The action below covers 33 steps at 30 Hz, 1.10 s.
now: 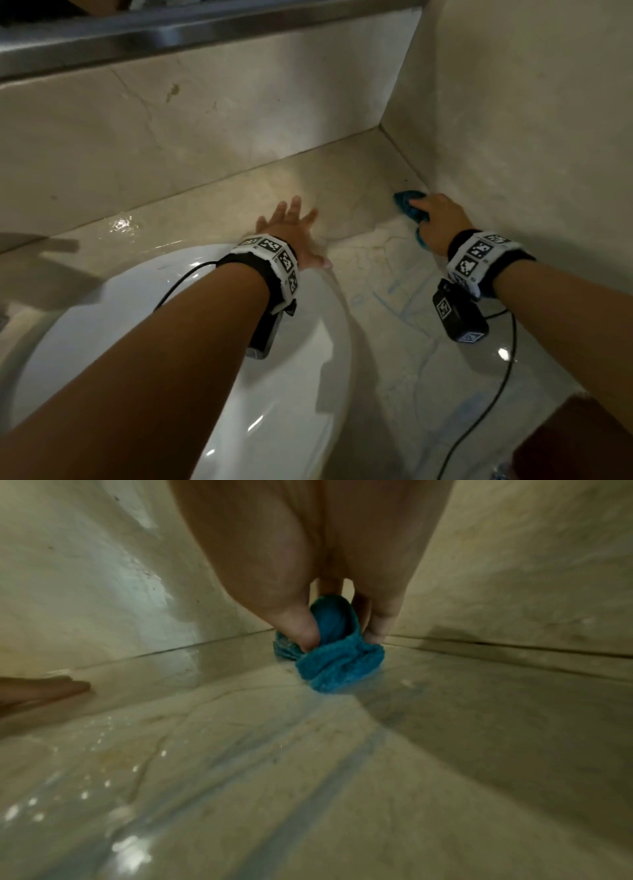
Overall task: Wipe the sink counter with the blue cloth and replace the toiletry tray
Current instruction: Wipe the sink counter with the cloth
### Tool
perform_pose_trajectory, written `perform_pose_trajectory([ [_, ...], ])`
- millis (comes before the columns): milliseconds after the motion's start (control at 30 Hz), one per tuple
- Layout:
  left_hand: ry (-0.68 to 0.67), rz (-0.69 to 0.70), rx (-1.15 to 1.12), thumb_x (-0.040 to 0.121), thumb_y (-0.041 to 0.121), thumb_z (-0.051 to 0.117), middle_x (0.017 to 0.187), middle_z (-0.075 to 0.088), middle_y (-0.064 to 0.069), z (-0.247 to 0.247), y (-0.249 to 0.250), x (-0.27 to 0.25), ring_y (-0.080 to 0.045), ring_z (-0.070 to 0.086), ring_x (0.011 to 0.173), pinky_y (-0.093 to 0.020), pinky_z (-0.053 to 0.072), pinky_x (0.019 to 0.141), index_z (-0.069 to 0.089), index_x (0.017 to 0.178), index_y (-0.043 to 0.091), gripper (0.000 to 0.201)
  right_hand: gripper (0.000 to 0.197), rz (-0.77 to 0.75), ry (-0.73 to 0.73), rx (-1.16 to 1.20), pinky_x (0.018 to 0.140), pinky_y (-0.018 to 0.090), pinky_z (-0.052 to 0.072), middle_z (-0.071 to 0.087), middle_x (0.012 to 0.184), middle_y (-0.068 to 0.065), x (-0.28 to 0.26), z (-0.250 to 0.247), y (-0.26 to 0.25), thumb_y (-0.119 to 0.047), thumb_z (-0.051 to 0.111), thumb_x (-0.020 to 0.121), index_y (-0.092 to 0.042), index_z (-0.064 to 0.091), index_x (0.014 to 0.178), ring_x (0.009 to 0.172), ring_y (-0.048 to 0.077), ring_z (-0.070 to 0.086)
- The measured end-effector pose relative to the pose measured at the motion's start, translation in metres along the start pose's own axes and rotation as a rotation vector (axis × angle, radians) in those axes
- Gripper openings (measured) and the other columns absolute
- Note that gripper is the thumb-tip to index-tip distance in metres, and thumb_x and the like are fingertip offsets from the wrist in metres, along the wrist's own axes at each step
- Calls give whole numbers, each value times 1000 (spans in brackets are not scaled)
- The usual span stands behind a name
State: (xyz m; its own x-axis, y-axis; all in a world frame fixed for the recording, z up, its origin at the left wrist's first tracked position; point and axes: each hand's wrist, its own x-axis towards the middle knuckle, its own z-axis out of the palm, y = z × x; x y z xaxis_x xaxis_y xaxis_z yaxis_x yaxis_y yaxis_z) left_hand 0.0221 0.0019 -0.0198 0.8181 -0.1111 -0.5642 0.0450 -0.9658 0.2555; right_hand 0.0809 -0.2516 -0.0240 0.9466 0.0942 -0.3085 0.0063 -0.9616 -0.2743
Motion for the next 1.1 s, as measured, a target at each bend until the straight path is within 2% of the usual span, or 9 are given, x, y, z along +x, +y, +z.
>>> perform_pose_trajectory([
  [133,-17,0,41,74,68,60,156,-25,4,-1,-3,-1,-22,-16,146,-49,0,119,-9,149,38,106,48,-163,0,39,99,24,33,50,128,18,-33,15,-19,6,45,85,-14,57,127,119,33,49],
  [233,-15,3,54,74,68,60,156,-24,4,-3,-2,-2,-22,-15,146,-48,2,119,-9,149,39,105,39,-317,-28,94,91,11,30,60,118,16,-73,40,-42,4,57,80,-13,67,114,108,32,58],
  [333,1,-23,99,71,71,62,157,-22,2,-8,-6,-5,-25,-11,147,-49,8,118,-6,149,40,108,34,-428,-115,126,93,18,36,63,111,12,-101,58,-58,2,64,77,-13,71,106,101,34,61],
  [467,31,-146,54,70,70,63,157,-23,0,-10,-23,-13,-27,-13,146,-55,7,117,-5,149,41,108,40,-391,-220,196,96,22,38,59,116,12,-100,43,-65,6,54,80,-13,67,113,110,27,55],
  [633,6,-144,6,70,73,59,157,-23,0,-12,-25,-13,-28,-15,146,-57,5,116,-6,149,41,107,44,-235,48,191,100,28,36,56,125,16,-46,10,-57,5,47,84,-14,62,121,116,31,51],
  [767,30,-147,8,70,78,54,157,-21,1,-10,-24,-11,-27,-13,146,-58,7,115,-3,149,41,104,48,-139,44,82,104,31,35,48,134,18,-5,9,-60,5,51,84,-12,54,129,122,34,47],
  [900,60,-152,29,73,76,54,158,-20,1,-4,-26,-10,-27,-12,146,-57,9,115,-4,149,42,101,48,-260,-51,27,103,29,33,48,132,17,-3,25,-81,2,54,83,-14,55,128,121,34,47],
  [1000,68,-162,20,72,75,56,158,-19,1,-6,-24,-9,-28,-11,146,-58,10,115,-3,149,42,103,39,-424,-50,71,98,34,39,57,116,16,-29,44,-93,3,59,78,-13,66,112,108,36,54],
  [1100,51,-174,5,69,77,57,158,-20,1,-6,-22,-9,-27,-12,146,-58,8,115,-4,148,43,105,32,-502,-86,115,89,31,41,61,106,14,-55,53,-88,3,65,74,-13,71,102,99,35,57],
])
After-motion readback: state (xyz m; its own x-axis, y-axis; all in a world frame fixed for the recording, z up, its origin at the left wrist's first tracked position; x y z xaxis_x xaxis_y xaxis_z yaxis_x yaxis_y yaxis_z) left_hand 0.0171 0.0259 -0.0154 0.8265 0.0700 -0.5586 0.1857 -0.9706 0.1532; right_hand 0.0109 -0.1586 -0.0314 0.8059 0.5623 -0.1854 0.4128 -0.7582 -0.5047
